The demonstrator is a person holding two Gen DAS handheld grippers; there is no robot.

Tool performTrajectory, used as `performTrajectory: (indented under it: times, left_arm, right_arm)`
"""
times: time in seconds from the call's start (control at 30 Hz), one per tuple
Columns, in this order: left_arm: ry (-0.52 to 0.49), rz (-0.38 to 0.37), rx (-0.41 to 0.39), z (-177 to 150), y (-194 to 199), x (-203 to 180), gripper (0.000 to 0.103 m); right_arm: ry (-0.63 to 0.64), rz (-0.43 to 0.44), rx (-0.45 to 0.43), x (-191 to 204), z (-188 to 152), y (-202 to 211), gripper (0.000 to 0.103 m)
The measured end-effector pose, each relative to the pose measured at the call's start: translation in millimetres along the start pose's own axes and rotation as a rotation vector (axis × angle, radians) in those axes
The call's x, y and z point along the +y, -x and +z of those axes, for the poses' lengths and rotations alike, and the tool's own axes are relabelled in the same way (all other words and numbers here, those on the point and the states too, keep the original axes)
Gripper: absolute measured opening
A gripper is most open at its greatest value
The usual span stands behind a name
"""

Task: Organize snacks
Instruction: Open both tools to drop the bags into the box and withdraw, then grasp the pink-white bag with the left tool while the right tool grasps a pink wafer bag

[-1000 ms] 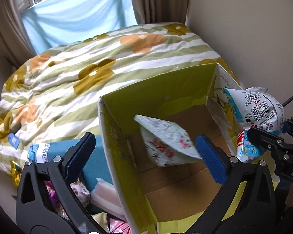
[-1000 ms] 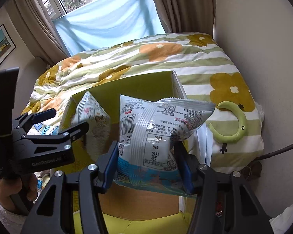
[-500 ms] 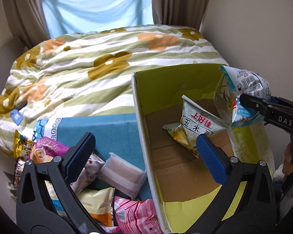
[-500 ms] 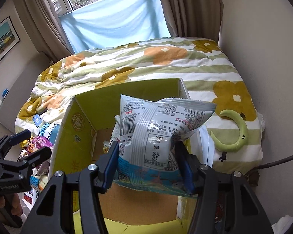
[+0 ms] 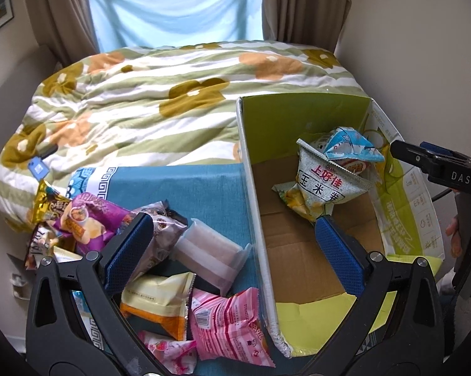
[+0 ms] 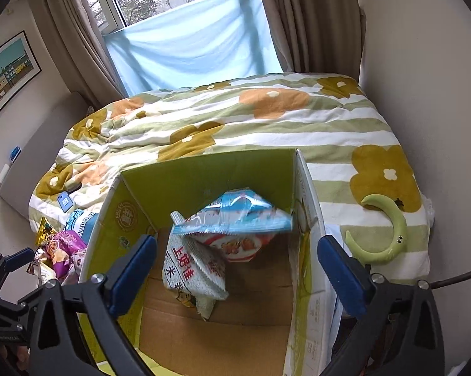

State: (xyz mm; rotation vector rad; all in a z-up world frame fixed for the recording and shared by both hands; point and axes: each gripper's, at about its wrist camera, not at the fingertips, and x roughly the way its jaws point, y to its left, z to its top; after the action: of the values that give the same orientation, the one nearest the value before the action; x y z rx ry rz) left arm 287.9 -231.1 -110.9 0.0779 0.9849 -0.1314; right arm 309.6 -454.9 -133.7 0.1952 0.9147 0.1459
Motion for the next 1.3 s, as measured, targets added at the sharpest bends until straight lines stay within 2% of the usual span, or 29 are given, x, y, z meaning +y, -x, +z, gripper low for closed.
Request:
performTrajectory:
  times: [0.13, 0.37, 0.6, 0.8, 1.03, 1.3]
  left_arm:
    - [0.002, -0.006, -0.020, -5, 15, 4, 0.102]
    - [-0.007, -0.009, -0.104, -10, 56, 21, 0.102]
    - [0.011, -0.024, -0.203, -33, 112, 68, 0.102]
    - [0.032, -0.030, -0.243, -60, 145, 115, 0.102]
    - [0.018, -0.053, -0.222, -98, 164, 160, 0.102]
    - [-0.032, -0.129, -0.151, -139, 158, 191, 0.102]
  right_arm:
    - [0.032, -0.013, 0.015, 5, -11, 9, 0.102]
    - [0.046, -0.040, -0.051, 21, -16, 49, 0.102]
    - [0.058, -0.050, -0.121, 55, -28, 99, 0.102]
    - [0.038, -0.035, -0.183, 97, -51, 135, 0.102]
    - [-0.008, -0.031, -0.200, 143, -90, 151, 0.102]
    - [-0.063, -0.060, -0.199, 190, -140, 159, 0.102]
